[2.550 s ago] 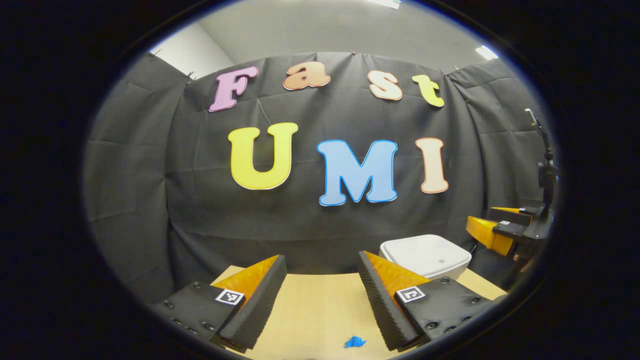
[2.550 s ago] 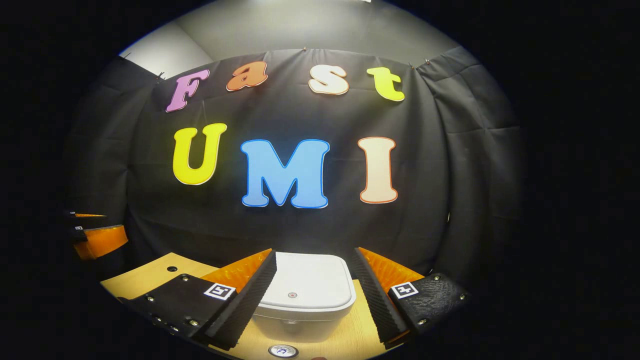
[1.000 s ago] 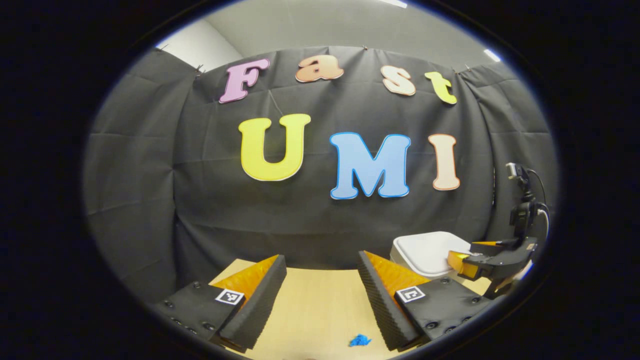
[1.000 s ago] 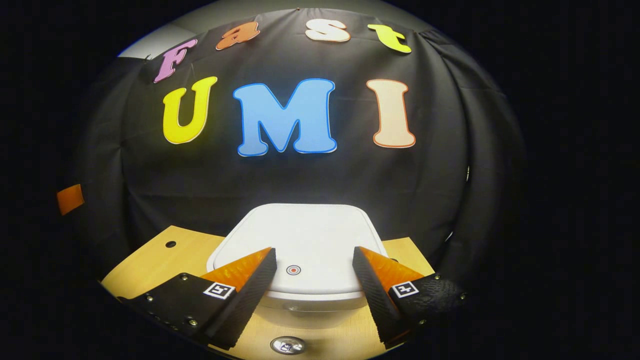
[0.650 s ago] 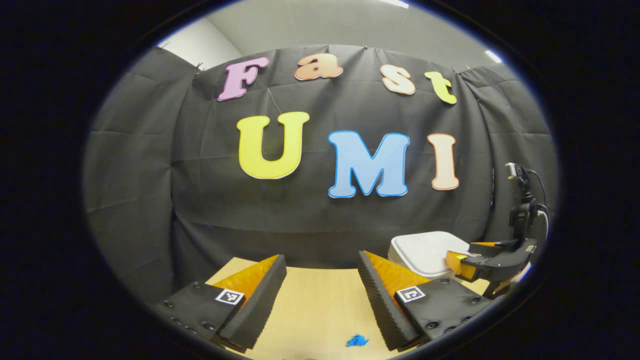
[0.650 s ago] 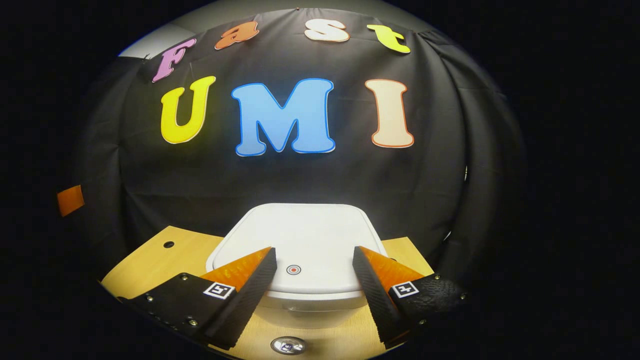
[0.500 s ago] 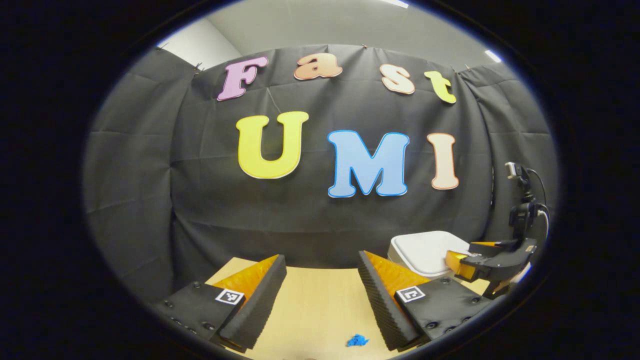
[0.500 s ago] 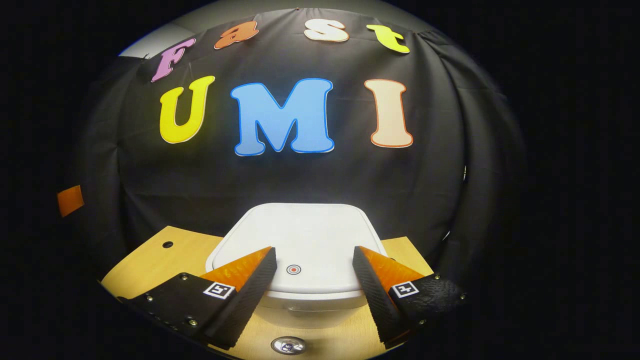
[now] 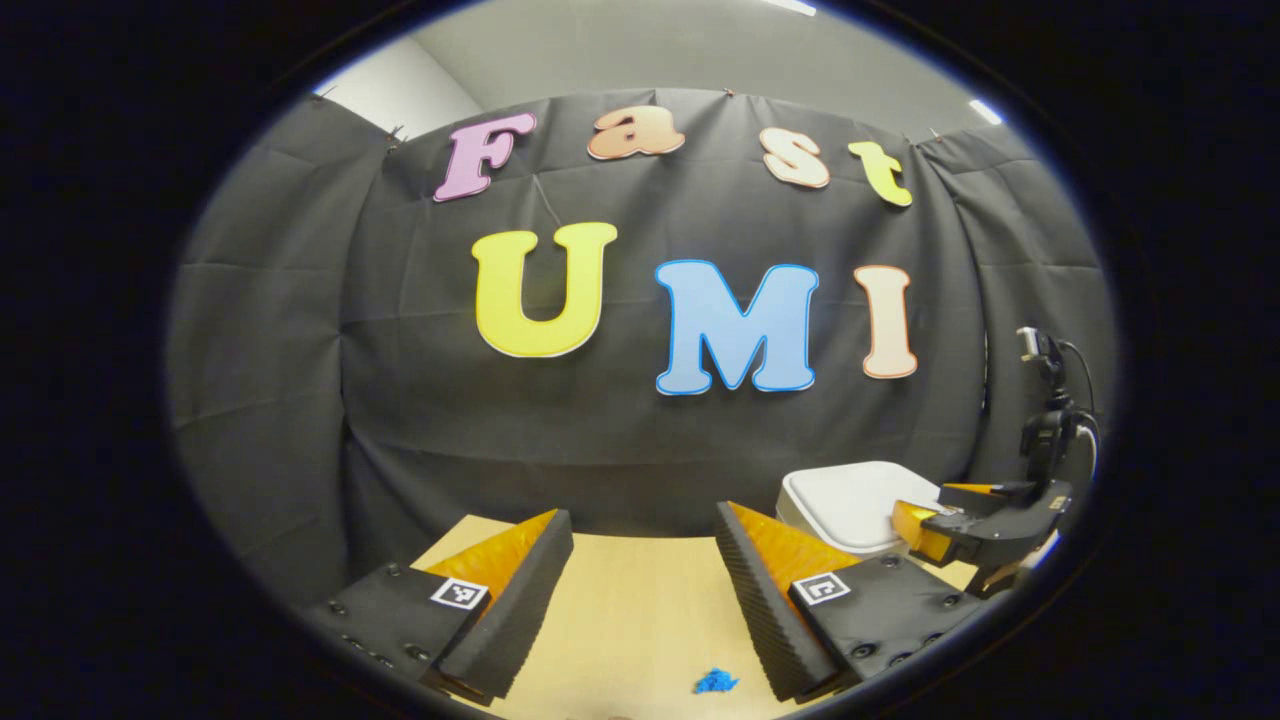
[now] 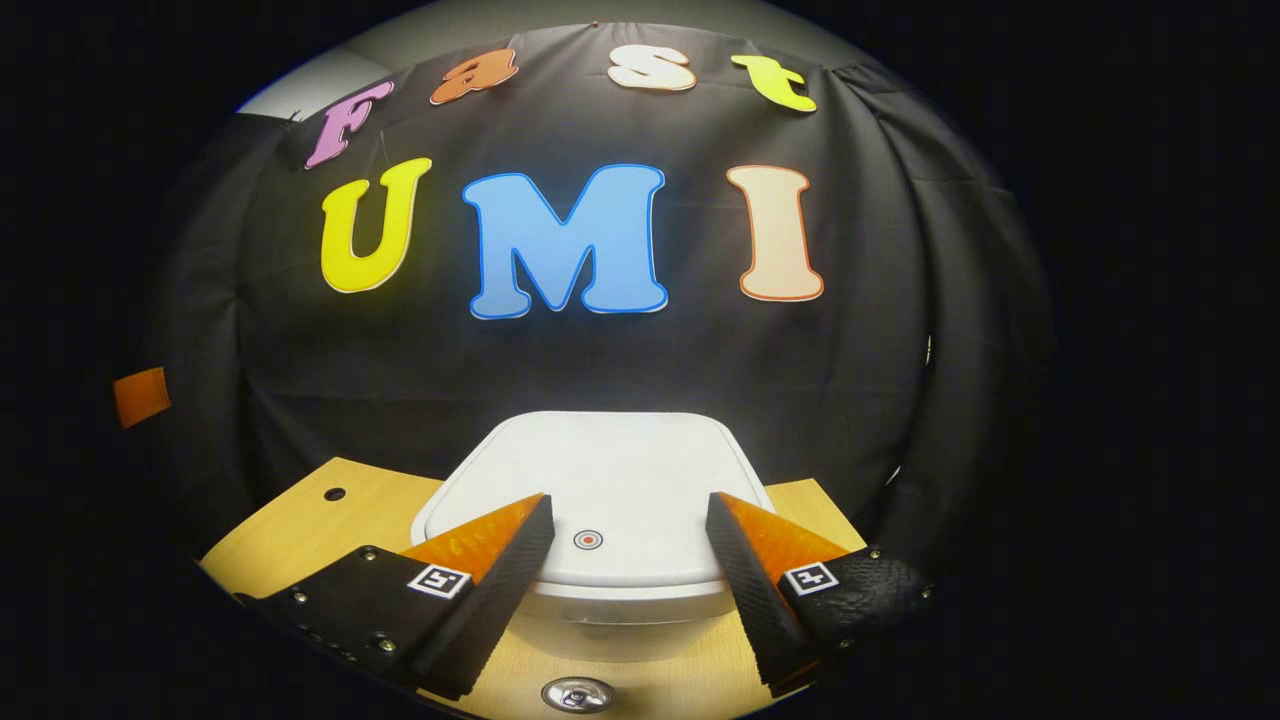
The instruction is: Press the lid of the desktop garbage bin to open it, pick up the crumpled paper on the desktop and throw it into the bin, then pick up the pop can on the desktop and drop it into the bin, and finally close the garbage bin lid.
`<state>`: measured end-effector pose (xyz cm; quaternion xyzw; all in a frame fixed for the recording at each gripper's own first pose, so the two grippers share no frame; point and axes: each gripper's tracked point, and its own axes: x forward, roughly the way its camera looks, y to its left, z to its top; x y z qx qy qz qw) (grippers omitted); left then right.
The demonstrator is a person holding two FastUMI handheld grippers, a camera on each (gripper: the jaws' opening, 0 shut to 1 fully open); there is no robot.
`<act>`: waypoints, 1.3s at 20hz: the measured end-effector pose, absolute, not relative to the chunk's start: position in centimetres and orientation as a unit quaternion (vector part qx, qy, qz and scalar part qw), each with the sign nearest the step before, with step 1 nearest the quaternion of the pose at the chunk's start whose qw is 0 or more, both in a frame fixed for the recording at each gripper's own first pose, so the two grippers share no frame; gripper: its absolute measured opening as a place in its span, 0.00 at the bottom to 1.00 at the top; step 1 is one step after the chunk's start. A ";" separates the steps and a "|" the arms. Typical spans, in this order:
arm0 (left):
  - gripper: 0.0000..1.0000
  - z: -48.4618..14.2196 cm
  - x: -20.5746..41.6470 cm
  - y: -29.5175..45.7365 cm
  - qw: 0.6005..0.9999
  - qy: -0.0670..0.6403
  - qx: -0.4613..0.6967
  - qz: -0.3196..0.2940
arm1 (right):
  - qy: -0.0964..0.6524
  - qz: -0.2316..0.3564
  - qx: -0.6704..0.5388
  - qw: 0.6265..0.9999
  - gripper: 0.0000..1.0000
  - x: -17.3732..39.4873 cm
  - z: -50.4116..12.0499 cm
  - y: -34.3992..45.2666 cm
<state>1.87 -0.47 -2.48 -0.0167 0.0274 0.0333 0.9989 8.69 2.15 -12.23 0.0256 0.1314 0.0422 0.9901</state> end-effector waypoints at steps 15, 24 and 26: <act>0.95 -3.0 2.3 -0.6 0.999 0.031 -0.024 0.031 | 0.145 0.009 0.055 0.988 0.56 9.3 -12.6 0.2; 0.95 -2.9 2.5 -0.9 0.999 0.029 -0.020 0.029 | 0.143 -0.003 0.045 0.989 0.01 9.3 -12.6 -0.2; 0.95 -2.9 2.6 -0.8 0.999 0.029 -0.020 0.029 | 0.143 0.001 0.043 0.989 0.01 9.5 -12.7 -0.1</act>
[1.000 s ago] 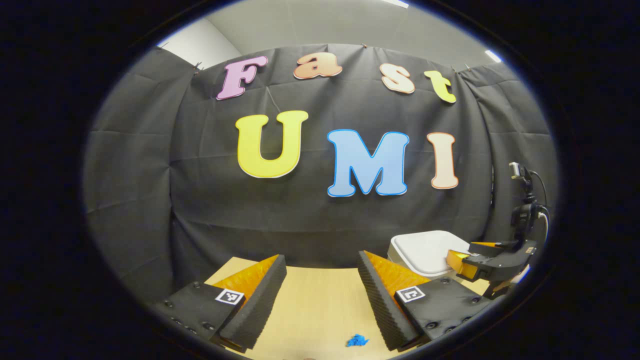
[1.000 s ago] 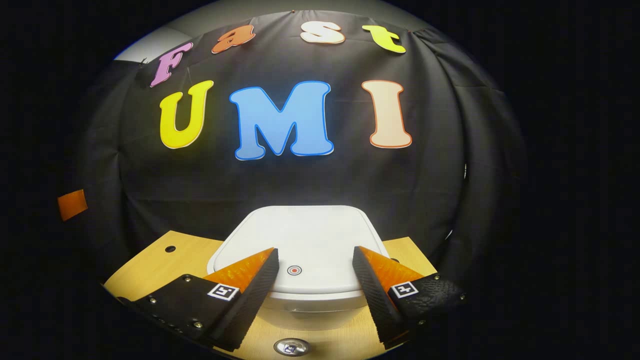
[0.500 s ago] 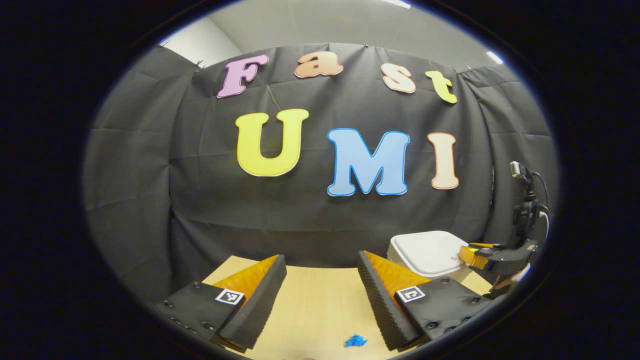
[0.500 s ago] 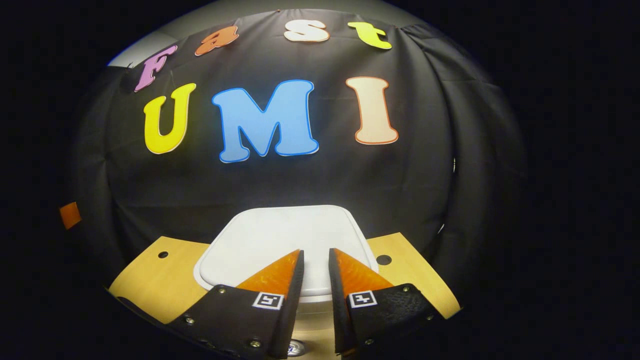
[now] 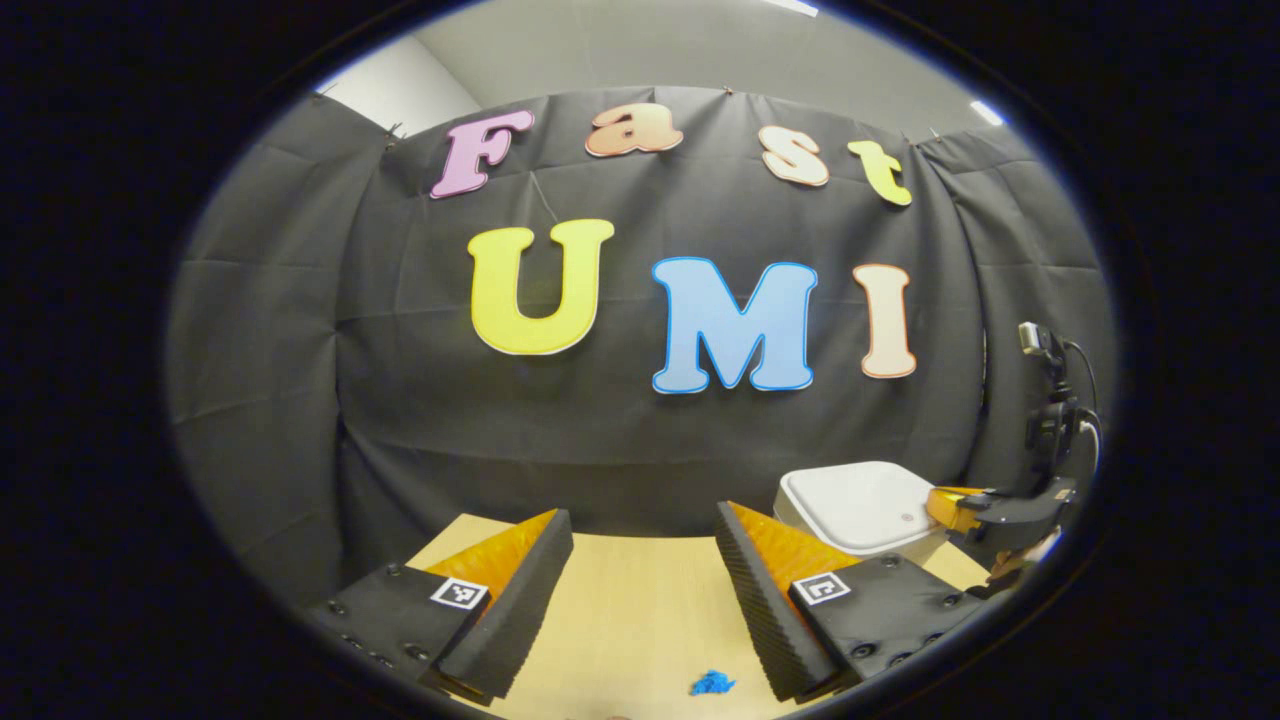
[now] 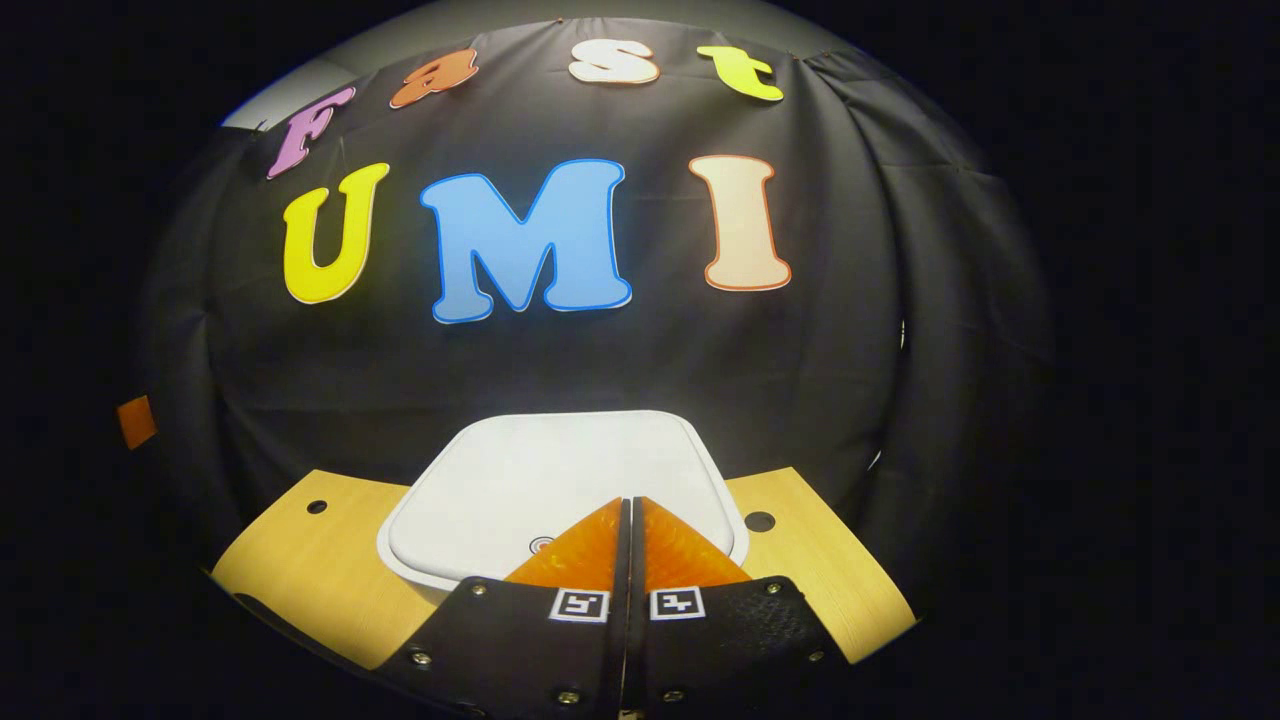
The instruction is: Press the lid of the desktop garbage bin to open it, pick up the crumpled paper on the desktop and throw it into the bin, then pick up the pop can on the desktop and drop it into the bin, and finally close the garbage bin lid.
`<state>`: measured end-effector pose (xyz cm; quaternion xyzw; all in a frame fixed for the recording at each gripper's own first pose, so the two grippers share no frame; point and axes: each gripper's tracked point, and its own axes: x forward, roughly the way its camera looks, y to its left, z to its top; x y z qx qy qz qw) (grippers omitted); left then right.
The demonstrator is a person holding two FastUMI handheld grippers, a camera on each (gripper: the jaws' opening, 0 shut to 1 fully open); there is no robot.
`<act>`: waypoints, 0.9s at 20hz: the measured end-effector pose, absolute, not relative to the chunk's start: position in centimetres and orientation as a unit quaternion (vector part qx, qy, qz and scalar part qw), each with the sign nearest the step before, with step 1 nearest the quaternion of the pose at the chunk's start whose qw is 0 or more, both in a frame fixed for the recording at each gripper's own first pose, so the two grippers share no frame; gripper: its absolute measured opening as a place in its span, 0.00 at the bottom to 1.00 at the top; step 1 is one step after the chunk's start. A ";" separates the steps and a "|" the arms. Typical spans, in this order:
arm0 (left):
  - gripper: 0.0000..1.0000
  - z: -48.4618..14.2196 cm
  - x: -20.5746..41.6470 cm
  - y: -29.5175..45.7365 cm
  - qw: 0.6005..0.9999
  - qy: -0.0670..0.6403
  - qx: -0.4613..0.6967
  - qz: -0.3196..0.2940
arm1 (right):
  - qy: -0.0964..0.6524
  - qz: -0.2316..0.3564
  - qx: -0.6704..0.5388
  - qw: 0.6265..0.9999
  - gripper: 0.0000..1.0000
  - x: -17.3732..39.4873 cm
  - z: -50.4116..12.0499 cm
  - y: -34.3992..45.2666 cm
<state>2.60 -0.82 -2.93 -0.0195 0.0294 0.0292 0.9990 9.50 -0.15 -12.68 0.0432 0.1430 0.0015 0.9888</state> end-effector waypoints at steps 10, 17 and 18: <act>0.95 -3.1 2.9 -1.2 0.999 0.031 -0.022 0.026 | 0.145 0.014 0.037 0.989 0.01 9.2 -13.3 -0.1; 0.95 -2.8 2.6 -1.8 0.999 0.027 -0.024 0.021 | 0.140 0.020 0.036 0.989 0.01 9.2 -13.4 -0.1; 0.95 -2.7 2.6 -1.8 0.999 0.027 -0.023 0.020 | 0.133 0.022 0.033 0.990 0.01 9.3 -13.1 -0.1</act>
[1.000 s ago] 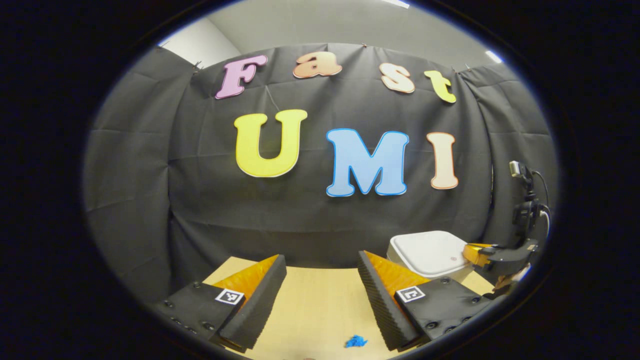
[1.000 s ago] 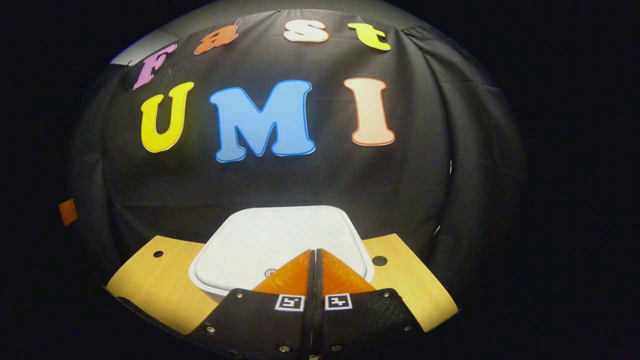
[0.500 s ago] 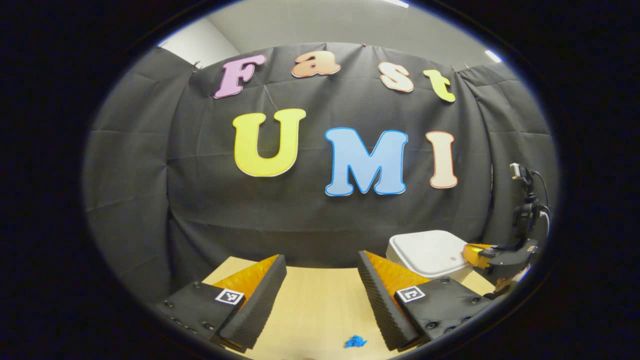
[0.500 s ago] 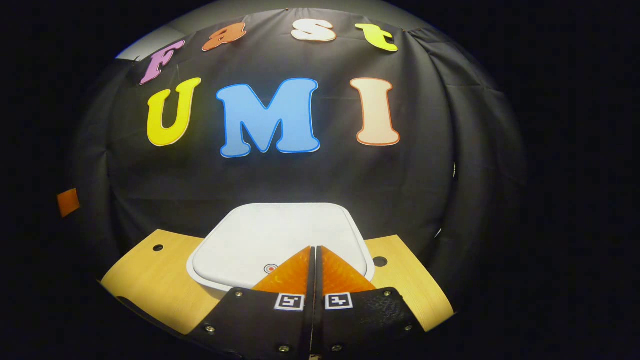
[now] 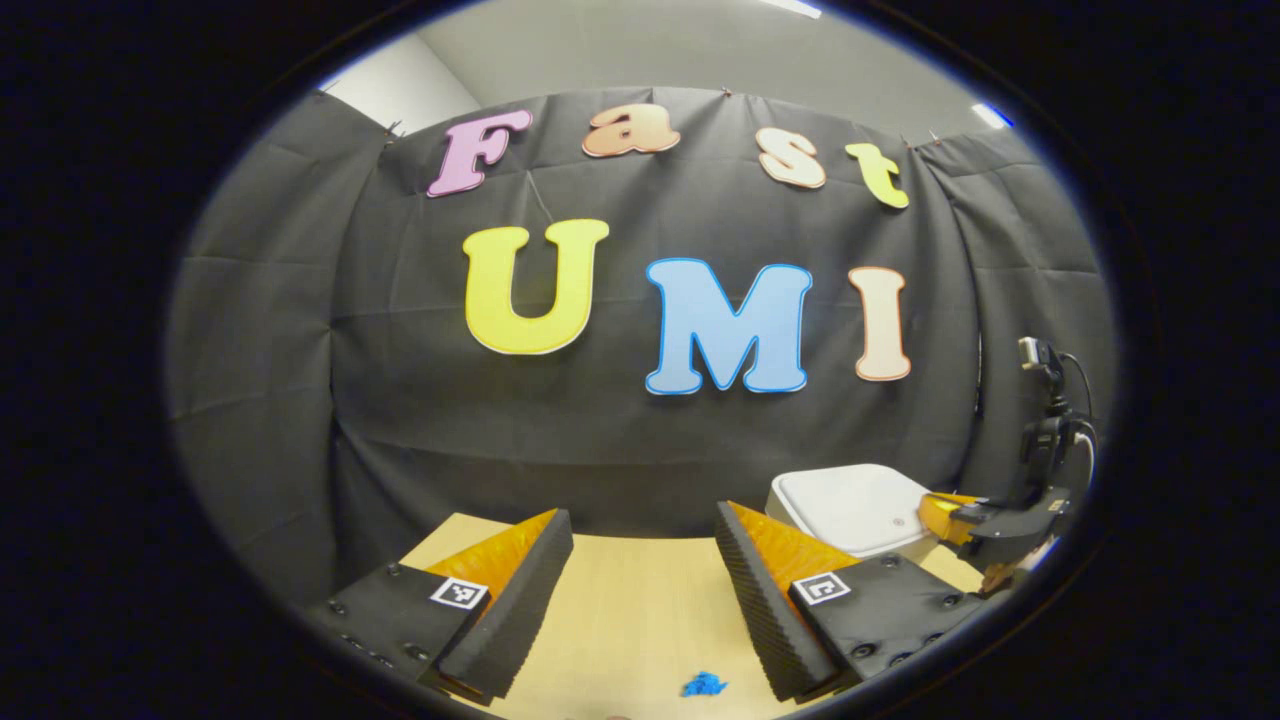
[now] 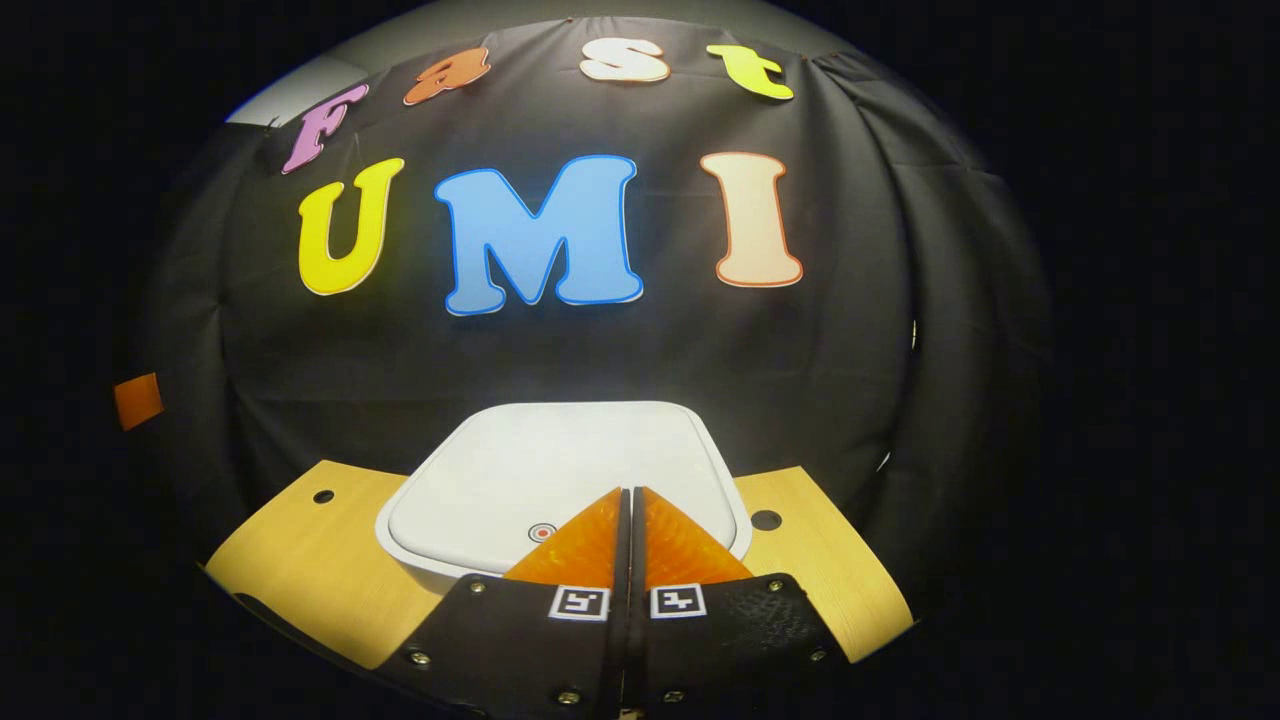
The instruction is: Press the lid of the desktop garbage bin to open it, pick up the crumpled paper on the desktop and throw it into the bin, then pick up the pop can on the desktop and drop it into the bin, and finally close the garbage bin lid.
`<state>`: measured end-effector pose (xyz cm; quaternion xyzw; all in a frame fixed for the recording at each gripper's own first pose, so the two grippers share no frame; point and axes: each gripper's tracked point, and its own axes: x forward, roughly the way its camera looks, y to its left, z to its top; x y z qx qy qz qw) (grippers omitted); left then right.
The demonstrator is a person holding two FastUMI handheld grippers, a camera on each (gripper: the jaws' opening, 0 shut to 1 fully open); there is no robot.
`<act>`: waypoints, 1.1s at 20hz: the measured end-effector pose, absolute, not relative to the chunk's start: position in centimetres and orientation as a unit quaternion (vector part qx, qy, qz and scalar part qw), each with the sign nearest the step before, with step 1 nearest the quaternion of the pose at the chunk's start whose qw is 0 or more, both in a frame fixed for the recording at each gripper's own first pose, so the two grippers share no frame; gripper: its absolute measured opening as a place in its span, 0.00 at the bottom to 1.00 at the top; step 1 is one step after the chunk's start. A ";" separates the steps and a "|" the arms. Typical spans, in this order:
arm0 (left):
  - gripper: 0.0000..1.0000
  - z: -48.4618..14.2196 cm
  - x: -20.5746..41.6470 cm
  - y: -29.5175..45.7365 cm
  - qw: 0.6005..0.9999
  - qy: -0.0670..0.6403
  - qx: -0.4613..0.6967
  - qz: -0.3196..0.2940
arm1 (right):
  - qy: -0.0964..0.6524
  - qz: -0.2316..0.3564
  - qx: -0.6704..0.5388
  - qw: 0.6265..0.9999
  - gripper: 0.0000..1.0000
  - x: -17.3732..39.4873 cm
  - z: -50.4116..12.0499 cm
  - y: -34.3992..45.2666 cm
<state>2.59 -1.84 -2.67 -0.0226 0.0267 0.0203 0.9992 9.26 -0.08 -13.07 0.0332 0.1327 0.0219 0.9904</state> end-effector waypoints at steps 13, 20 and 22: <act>0.95 -2.4 2.0 -1.4 0.999 0.022 -0.014 0.024 | 0.051 0.017 0.056 0.997 0.00 8.6 -6.0 -0.9; 0.95 -2.1 1.7 -1.9 1.000 0.018 -0.018 0.017 | 0.017 0.015 0.069 0.997 0.00 7.7 -2.7 -1.4; 0.95 -2.2 1.6 -1.9 1.000 0.018 -0.018 0.017 | 0.015 0.015 0.069 0.997 0.00 7.3 -2.5 -1.5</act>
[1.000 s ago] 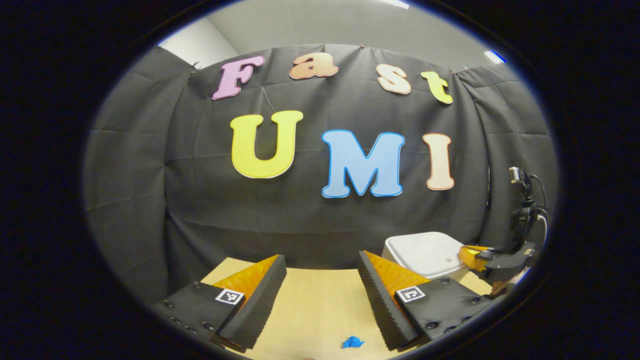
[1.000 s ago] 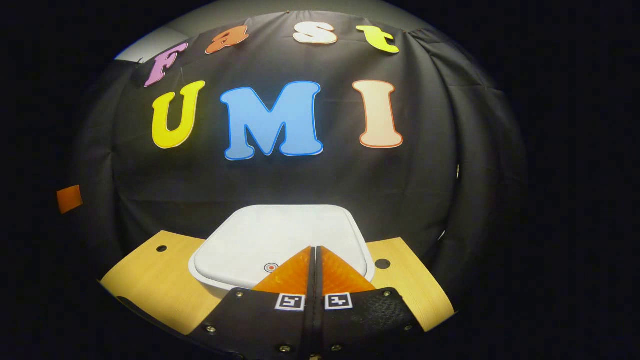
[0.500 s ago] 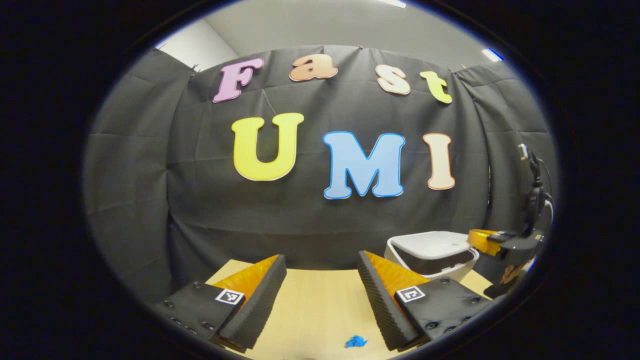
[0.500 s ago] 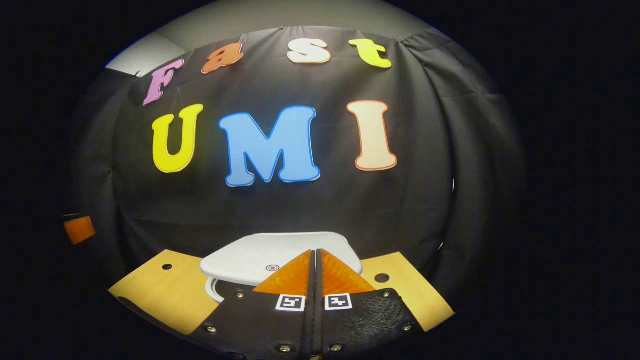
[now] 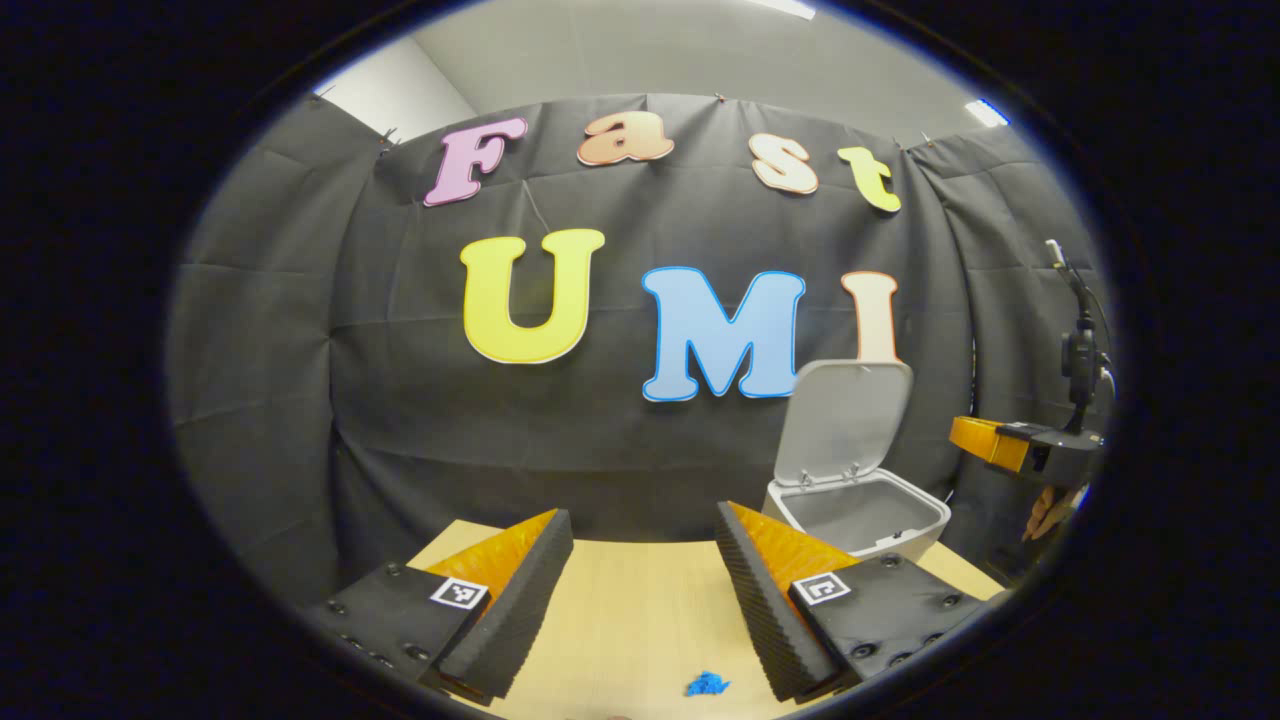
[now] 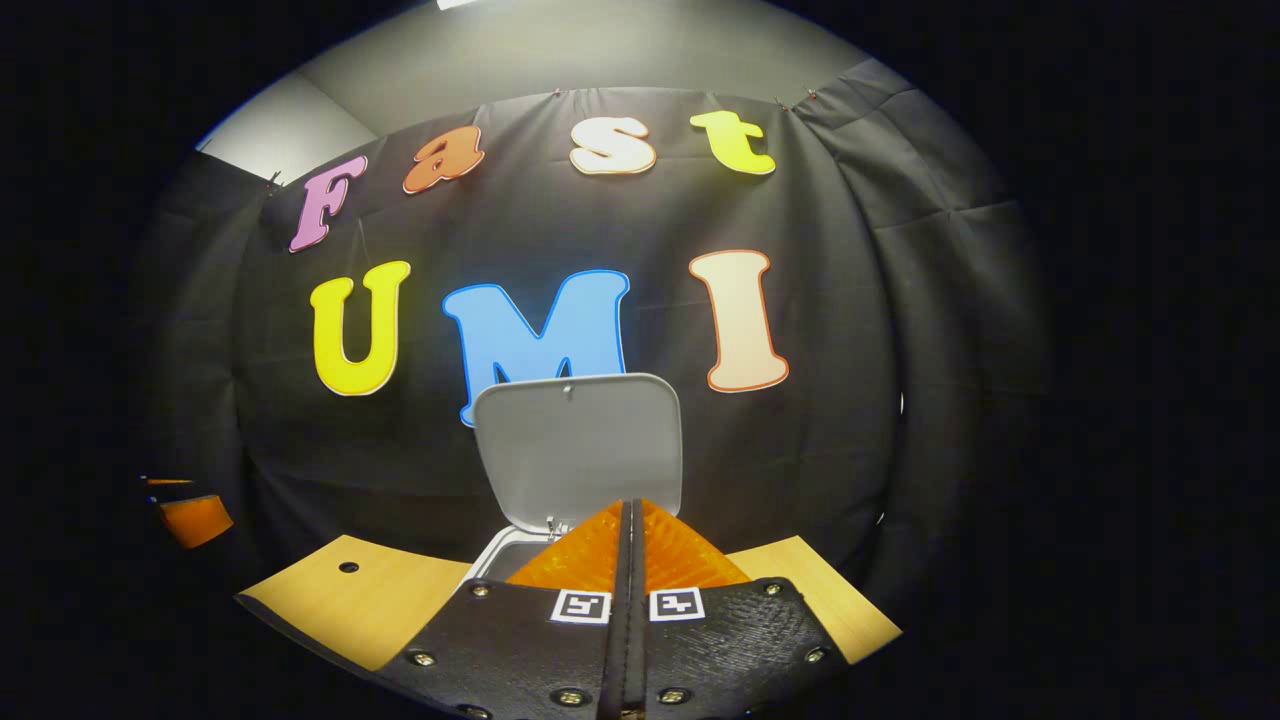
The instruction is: Press the lid of the desktop garbage bin to open it, pick up the crumpled paper on the desktop and throw it into the bin, then pick up the pop can on the desktop and drop it into the bin, and finally close the garbage bin lid.
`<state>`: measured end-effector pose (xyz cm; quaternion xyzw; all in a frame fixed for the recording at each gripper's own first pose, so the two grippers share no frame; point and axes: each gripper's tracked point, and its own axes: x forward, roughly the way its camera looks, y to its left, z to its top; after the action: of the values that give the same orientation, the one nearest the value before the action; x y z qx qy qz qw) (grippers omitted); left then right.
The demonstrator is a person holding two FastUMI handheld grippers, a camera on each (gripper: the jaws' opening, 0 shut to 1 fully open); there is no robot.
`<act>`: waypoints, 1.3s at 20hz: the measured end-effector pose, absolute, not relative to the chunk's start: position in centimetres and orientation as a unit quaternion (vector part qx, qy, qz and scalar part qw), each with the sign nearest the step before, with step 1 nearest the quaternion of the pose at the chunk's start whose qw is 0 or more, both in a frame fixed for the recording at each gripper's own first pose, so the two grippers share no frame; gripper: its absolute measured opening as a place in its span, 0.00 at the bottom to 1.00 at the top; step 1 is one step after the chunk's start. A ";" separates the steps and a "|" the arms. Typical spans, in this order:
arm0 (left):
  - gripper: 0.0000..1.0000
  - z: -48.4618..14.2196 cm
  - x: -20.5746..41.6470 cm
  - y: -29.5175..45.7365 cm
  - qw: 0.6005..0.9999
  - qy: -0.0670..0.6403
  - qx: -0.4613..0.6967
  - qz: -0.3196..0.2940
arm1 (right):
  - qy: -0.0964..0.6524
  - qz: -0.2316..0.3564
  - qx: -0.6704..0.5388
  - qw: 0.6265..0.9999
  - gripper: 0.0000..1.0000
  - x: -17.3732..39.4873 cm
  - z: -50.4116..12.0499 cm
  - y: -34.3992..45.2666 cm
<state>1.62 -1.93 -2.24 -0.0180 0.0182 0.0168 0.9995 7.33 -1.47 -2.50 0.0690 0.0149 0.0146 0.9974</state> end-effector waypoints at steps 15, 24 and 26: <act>0.95 -2.6 1.3 -2.7 1.000 0.020 -0.024 0.004 | 0.000 0.038 0.052 0.998 0.16 5.1 -0.4 -0.4; 0.96 -4.6 2.2 -3.8 0.999 0.036 -0.027 -0.018 | -0.010 0.046 0.030 0.998 0.95 3.9 0.7 -0.2; 0.96 -5.7 2.8 -4.2 0.998 0.045 -0.023 -0.025 | -0.012 0.043 0.030 0.999 0.95 3.7 1.0 -0.3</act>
<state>2.75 -4.20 -5.71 -0.0231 0.0454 -0.0247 0.9984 3.75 -0.34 1.03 0.0295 -0.0116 0.0434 0.9986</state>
